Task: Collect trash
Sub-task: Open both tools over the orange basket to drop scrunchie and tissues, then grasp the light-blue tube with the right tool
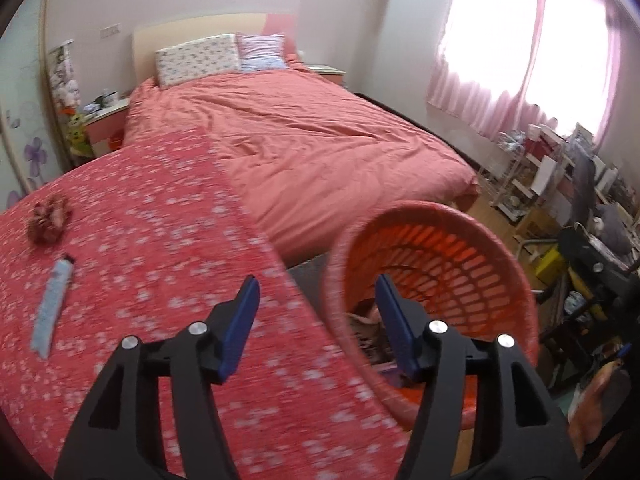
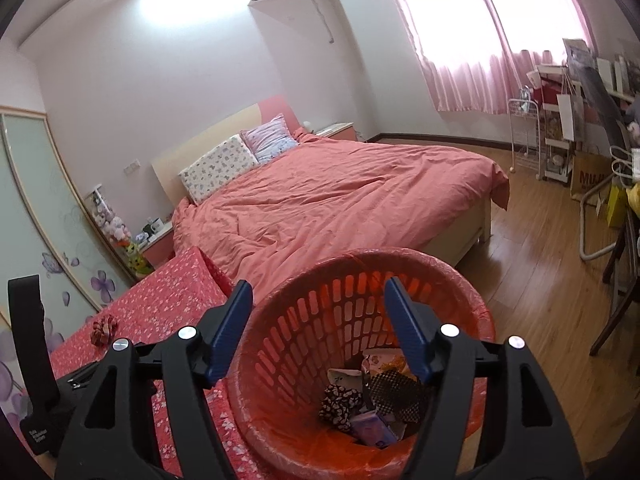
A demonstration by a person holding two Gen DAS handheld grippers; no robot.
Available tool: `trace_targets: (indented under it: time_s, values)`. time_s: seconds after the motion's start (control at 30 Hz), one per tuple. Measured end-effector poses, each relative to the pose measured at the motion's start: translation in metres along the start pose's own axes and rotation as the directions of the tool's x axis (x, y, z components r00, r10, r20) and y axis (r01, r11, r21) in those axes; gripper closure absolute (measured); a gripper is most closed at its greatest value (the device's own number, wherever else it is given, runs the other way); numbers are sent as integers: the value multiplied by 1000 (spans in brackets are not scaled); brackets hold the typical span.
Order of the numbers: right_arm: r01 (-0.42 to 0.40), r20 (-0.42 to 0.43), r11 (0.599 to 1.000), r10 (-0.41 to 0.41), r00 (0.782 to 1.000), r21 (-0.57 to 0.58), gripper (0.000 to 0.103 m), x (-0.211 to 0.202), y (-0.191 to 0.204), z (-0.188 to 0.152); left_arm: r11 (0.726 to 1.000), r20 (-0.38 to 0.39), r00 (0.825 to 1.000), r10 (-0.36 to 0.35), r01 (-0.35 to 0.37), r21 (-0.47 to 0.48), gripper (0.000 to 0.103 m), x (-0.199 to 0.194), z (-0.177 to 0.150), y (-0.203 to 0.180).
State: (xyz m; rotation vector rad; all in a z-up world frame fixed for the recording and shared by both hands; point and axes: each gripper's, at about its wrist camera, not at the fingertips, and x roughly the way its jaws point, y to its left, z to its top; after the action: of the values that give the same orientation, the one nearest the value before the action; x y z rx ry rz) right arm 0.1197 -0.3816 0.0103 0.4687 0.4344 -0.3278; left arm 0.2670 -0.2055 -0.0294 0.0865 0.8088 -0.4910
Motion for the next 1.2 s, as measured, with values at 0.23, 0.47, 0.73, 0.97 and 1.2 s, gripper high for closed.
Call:
trace_targets:
  time_s: [0.23,0.47,0.73,0.97,1.2]
  values:
    - [-24,-11,997,23,1000,-73,35,-4,31,-4,993,-5,995,99,-100,-68,41,-17,-11,63]
    - [-79,-62,986,71,996,-144,35,3,73,-17,968,-22,980,196,-197,-156,41,-34,-25,136]
    - [-189,-164,953,152,975,-239,35,22,146,-48,922,-43,953,301,-302,-243,41,-61,-48,218]
    - [-285,-280,914,204,938,-290,35,50,220,-83,878,-45,920,389,-386,-283,41,-89,-65,283]
    - [-316,-395,902,187,900,-293,43,93,288,-117,843,-60,908,414,-408,-351,41,-106,-76,342]
